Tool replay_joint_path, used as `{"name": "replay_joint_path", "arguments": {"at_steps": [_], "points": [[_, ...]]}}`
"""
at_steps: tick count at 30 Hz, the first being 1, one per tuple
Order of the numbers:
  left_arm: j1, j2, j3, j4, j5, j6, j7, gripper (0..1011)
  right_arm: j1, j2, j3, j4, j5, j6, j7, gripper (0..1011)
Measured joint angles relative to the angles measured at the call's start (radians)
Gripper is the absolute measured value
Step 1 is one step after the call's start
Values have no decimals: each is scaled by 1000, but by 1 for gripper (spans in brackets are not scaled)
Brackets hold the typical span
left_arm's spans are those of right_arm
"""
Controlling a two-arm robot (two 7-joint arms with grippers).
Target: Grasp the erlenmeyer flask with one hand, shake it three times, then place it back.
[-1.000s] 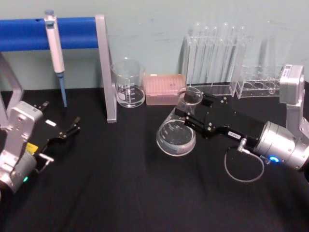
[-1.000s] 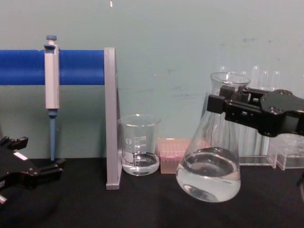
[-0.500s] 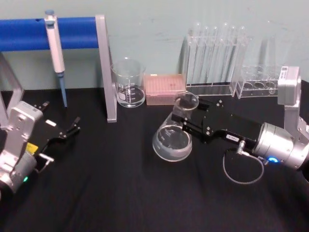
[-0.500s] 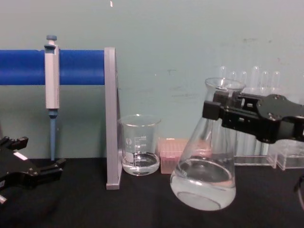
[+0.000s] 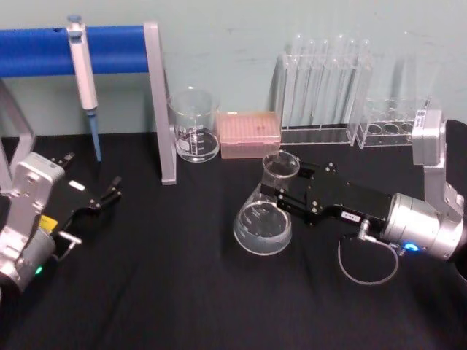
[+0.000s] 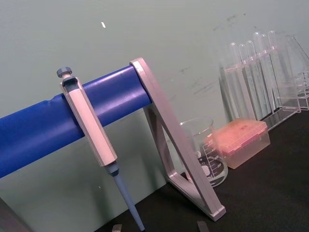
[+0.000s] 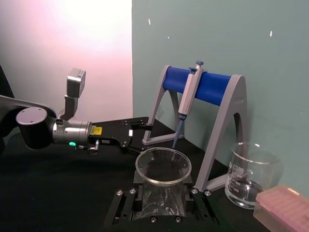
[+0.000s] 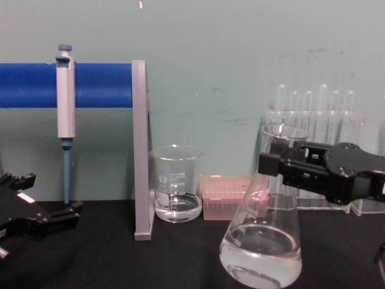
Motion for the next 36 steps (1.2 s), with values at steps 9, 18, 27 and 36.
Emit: {"name": "replay_joint_path", "arguments": {"at_steps": [9, 18, 27, 36], "points": [[0, 0, 0, 0, 0, 0, 0, 1001, 17, -4, -18, 56, 9, -8, 28, 449], [0, 0, 0, 0, 0, 0, 0, 1001, 48, -21, -48, 135, 1, -17, 64, 449], [0, 0, 0, 0, 0, 0, 0, 1001, 74, -40, -70, 198, -11, -22, 89, 449], [0, 0, 0, 0, 0, 0, 0, 1001, 91, -54, -82, 238, -13, -25, 106, 449]]}}
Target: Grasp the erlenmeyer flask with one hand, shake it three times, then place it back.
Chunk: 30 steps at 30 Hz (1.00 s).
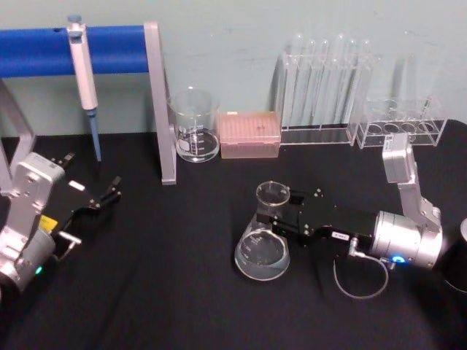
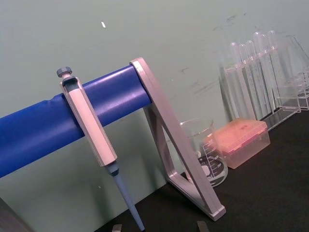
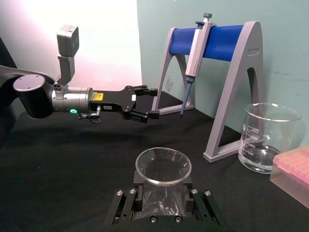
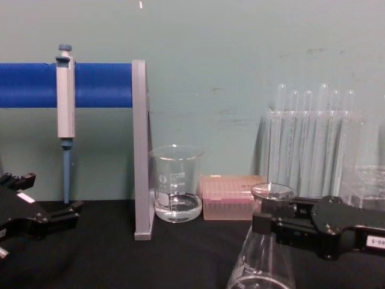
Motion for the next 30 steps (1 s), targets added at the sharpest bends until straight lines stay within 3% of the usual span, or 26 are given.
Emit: {"name": "replay_joint_path", "arguments": {"at_steps": [30], "points": [[0, 0, 0, 0, 0, 0, 0, 1001, -1, 0, -16, 4, -12, 13, -1, 449]]}}
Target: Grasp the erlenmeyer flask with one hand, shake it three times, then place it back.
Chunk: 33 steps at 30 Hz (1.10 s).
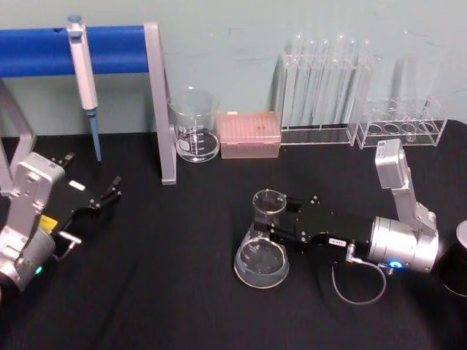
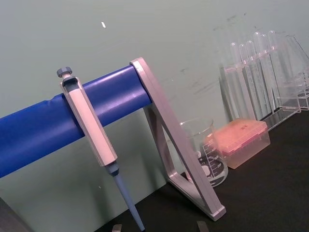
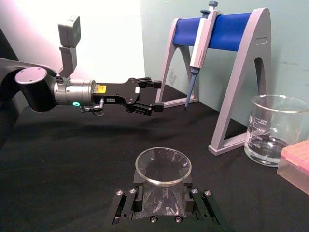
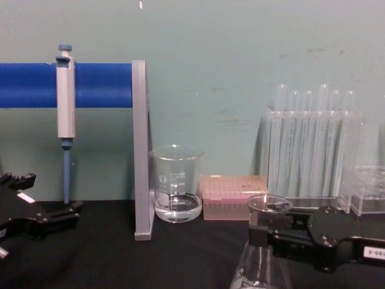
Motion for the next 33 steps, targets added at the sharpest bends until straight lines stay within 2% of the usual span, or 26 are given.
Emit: {"name": "replay_joint_path", "arguments": {"at_steps": [14, 33], "points": [[0, 0, 0, 0, 0, 0, 0, 1001, 1, -2, -3, 1, 6, 26, -9, 449], [0, 0, 0, 0, 0, 0, 0, 1001, 1, -1, -4, 1, 5, 26, -9, 449]]}}
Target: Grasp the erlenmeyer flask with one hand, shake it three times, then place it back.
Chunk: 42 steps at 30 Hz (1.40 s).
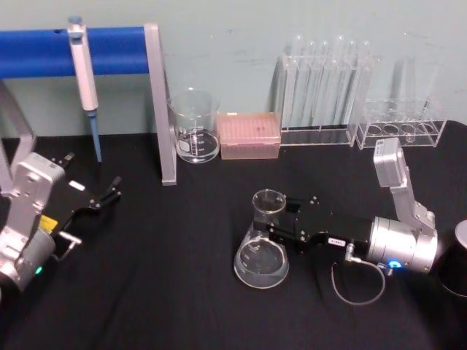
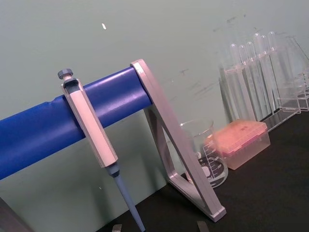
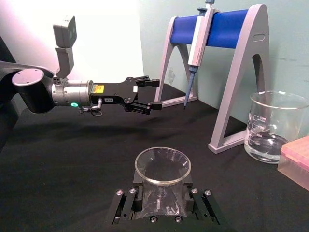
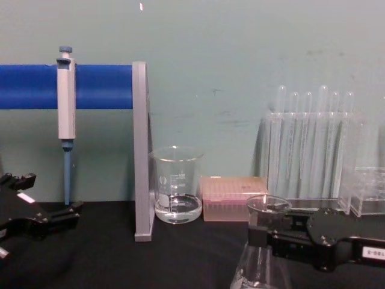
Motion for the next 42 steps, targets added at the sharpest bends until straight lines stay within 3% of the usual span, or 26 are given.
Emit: {"name": "replay_joint_path", "arguments": {"at_steps": [7, 21, 26, 42], "points": [[0, 0, 0, 0, 0, 0, 0, 1001, -1, 1, 0, 0, -1, 1, 1, 461], [0, 0, 0, 0, 0, 0, 0, 1001, -2, 1, -1, 2, -5, 5, 0, 894], [0, 0, 0, 0, 0, 0, 0, 1001, -1, 1, -1, 2, -4, 4, 0, 1002], [0, 0, 0, 0, 0, 0, 0, 1001, 0, 3, -2, -3, -5, 5, -1, 1000]]}}
